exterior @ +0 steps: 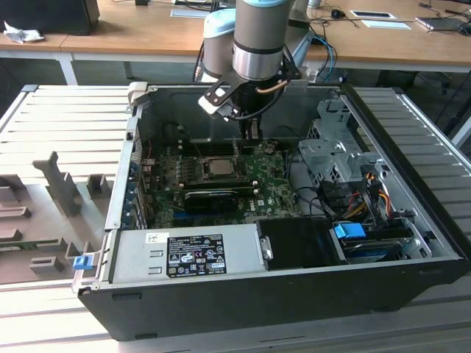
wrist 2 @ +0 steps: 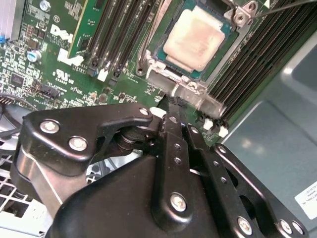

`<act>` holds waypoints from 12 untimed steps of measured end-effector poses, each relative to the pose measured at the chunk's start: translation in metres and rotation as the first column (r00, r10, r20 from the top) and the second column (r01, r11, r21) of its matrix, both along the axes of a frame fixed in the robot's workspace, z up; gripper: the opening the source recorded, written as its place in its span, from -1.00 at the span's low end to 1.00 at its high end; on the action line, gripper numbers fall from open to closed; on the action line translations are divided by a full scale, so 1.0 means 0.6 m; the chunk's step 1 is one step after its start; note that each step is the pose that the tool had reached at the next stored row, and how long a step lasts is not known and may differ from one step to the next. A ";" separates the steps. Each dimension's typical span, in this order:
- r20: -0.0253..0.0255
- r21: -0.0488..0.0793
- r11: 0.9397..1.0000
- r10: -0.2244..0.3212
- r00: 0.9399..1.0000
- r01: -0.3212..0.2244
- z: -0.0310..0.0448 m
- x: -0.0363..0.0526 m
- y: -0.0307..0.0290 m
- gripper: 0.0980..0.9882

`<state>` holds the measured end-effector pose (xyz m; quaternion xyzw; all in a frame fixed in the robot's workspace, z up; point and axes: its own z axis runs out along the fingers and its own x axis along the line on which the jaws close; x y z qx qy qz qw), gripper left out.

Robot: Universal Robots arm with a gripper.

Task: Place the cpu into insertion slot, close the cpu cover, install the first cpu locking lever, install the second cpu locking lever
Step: 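Close the cpu cover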

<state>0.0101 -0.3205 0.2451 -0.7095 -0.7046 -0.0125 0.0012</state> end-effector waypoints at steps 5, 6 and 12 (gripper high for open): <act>0.001 0.000 1.000 0.000 1.000 0.000 0.000 -0.002 0.0000 -0.98; 0.002 0.000 1.000 0.000 1.000 0.000 0.000 -0.003 0.0001 -0.98; 0.002 0.000 1.000 0.001 1.000 -0.001 -0.003 -0.009 0.0001 -0.98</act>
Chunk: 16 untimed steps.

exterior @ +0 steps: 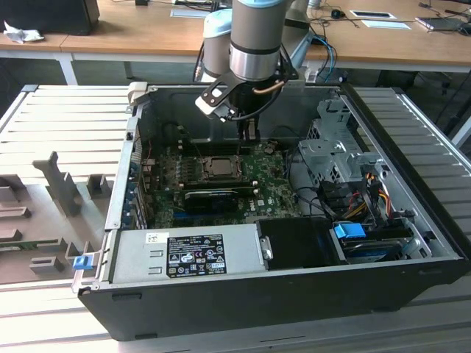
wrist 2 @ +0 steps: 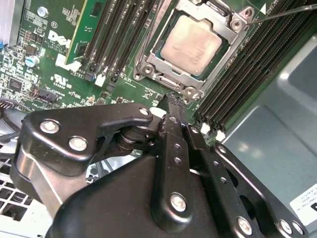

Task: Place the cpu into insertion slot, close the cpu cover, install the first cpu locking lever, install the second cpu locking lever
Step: 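Close the cpu cover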

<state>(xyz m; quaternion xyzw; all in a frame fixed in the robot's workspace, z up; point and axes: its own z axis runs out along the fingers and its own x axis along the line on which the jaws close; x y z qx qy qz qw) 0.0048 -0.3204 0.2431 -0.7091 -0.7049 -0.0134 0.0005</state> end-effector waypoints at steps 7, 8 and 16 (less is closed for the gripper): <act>0.000 0.000 1.000 0.009 1.000 -0.009 -0.009 -0.012 0.0000 -0.98; 0.000 0.001 1.000 0.014 1.000 -0.014 -0.011 -0.015 0.0000 -0.98; 0.005 0.002 0.999 0.033 0.999 -0.033 -0.023 -0.035 -0.0017 -0.98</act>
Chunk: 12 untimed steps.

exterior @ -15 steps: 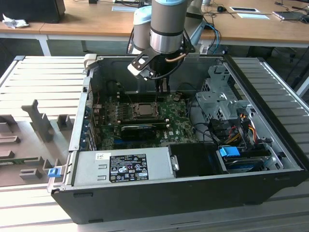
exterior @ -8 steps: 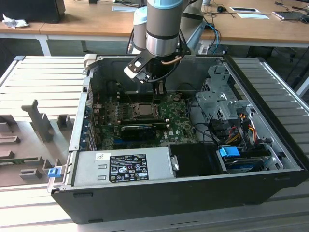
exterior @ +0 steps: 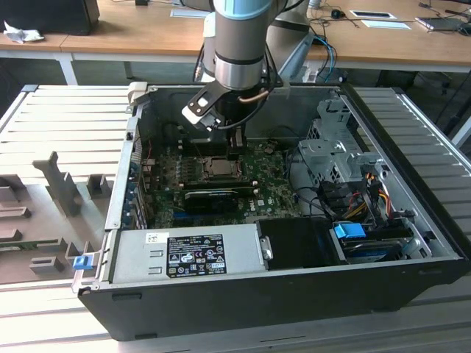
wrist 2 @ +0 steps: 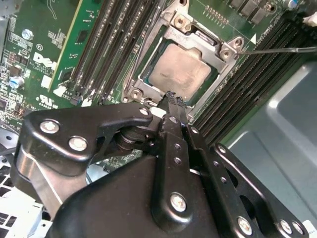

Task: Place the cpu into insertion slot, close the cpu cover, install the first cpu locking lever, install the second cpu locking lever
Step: 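Close the cpu cover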

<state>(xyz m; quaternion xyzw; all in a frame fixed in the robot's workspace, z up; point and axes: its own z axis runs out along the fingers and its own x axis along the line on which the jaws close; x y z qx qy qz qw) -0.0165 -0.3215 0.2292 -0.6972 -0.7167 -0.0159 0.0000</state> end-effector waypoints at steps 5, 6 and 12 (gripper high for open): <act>0.007 0.000 1.000 0.002 1.000 -0.002 -0.001 -0.005 -0.0043 -0.98; 0.007 0.000 1.000 0.002 1.000 -0.002 0.000 -0.008 -0.0045 -0.98; 0.010 0.000 1.000 0.015 1.000 -0.015 -0.007 -0.025 -0.0067 -0.98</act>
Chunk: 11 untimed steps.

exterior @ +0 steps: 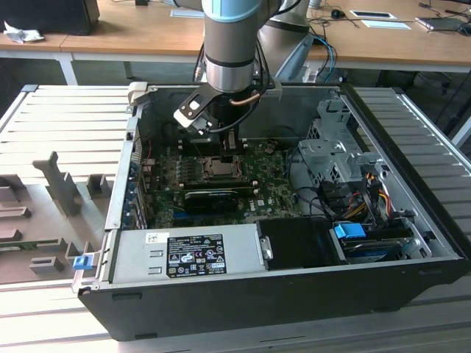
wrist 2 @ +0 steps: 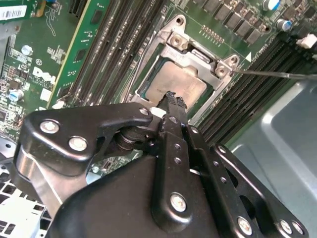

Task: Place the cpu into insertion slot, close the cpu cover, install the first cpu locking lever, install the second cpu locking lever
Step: 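Close the cpu cover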

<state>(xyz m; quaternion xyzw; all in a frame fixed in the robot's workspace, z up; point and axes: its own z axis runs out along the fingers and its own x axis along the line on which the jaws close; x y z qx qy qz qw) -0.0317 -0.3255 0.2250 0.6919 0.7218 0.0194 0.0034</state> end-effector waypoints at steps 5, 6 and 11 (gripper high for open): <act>0.004 0.001 1.000 0.006 1.000 -0.006 -0.008 -0.023 -0.0004 -0.98; 0.005 0.001 1.000 0.008 1.000 -0.008 -0.010 -0.026 -0.0004 -0.98; 0.005 0.001 1.000 0.014 1.000 -0.014 -0.025 -0.037 -0.0002 -0.98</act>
